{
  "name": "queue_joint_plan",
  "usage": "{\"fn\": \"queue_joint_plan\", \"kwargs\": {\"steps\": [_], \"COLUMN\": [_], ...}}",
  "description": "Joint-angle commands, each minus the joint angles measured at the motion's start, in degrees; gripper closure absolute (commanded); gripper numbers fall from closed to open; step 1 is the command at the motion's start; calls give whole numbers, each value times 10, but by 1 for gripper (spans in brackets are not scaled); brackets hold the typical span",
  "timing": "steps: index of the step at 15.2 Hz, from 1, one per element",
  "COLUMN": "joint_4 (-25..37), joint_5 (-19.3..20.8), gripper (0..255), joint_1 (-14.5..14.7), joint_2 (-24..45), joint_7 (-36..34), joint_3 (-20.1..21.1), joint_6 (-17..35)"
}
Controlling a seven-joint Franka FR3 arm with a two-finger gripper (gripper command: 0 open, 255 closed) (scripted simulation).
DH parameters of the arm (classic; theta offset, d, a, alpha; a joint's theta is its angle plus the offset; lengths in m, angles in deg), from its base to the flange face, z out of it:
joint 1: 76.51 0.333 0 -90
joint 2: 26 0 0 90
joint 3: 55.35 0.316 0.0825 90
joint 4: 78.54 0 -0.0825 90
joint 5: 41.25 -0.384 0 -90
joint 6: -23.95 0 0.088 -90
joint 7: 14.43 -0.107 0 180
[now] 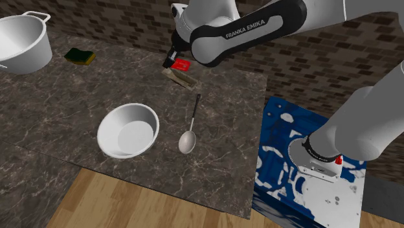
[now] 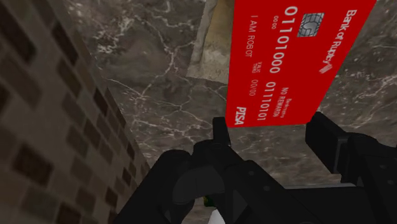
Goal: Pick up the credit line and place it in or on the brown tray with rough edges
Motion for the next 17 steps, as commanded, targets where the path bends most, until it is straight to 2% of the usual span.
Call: {"fn": "queue_joint_plan", "kwargs": {"steps": [1, 13, 17], "joint_4": [-2, -30, -30], "joint_5": [-4, -32, -32], "gripper": [255, 255, 255], "joint_1": [-1, -4, -4], "joint_2": [11, 70, 70], "joint_7": [7, 41, 41], "joint_3": [1, 12, 13], "joint_6": [13, 100, 100]}}
